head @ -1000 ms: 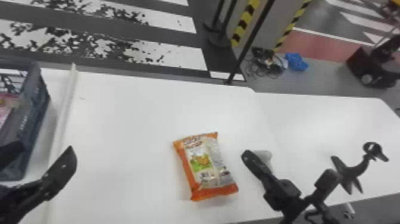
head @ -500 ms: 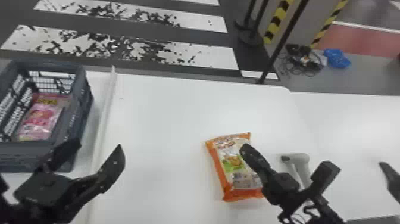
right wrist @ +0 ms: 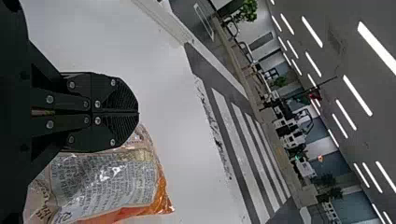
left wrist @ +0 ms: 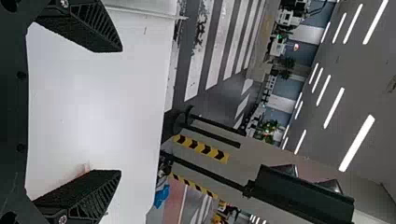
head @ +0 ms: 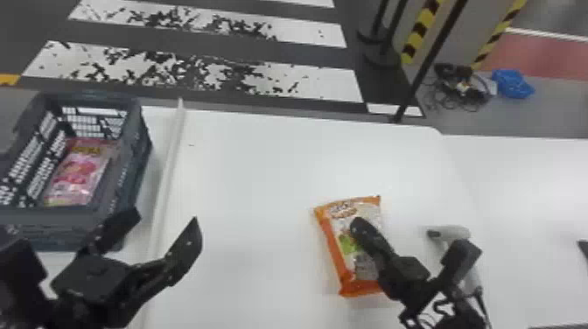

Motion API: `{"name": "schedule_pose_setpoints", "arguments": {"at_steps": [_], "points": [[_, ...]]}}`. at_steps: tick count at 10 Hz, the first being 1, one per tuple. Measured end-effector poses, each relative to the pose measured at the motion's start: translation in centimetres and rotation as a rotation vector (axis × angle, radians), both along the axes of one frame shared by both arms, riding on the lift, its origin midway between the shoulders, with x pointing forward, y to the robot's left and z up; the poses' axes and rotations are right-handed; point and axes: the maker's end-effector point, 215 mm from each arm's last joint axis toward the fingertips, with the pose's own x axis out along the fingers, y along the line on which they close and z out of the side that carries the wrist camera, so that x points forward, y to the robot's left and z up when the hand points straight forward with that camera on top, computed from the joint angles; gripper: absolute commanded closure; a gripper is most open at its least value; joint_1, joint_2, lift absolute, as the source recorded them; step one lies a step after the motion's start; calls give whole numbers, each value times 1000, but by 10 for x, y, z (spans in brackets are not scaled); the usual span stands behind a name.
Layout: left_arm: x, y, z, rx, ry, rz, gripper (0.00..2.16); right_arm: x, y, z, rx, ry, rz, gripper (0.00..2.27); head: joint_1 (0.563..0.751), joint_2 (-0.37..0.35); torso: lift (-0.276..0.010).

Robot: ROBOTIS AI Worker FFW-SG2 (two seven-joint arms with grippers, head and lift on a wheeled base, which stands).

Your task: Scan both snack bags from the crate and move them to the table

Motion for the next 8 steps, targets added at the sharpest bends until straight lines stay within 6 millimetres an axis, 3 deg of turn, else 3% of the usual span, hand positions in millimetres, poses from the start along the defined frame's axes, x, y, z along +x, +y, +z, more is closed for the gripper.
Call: {"name": "schedule_pose_setpoints", "arguments": {"at_steps": [2, 5, 8], "points": [[0, 0, -2, 2, 2, 0, 63, -5, -12, -16, -35, 8, -44, 2243, 695, -176, -87], [1, -2, -2, -2, 2, -5, 63, -23, -54, -24, -81, 14, -126, 2243, 695, -237, -87], [4, -8, -2, -9, -2, -15, 63, -33, -70, -15, -70, -8, -152, 2209, 695, -289, -87]]}}
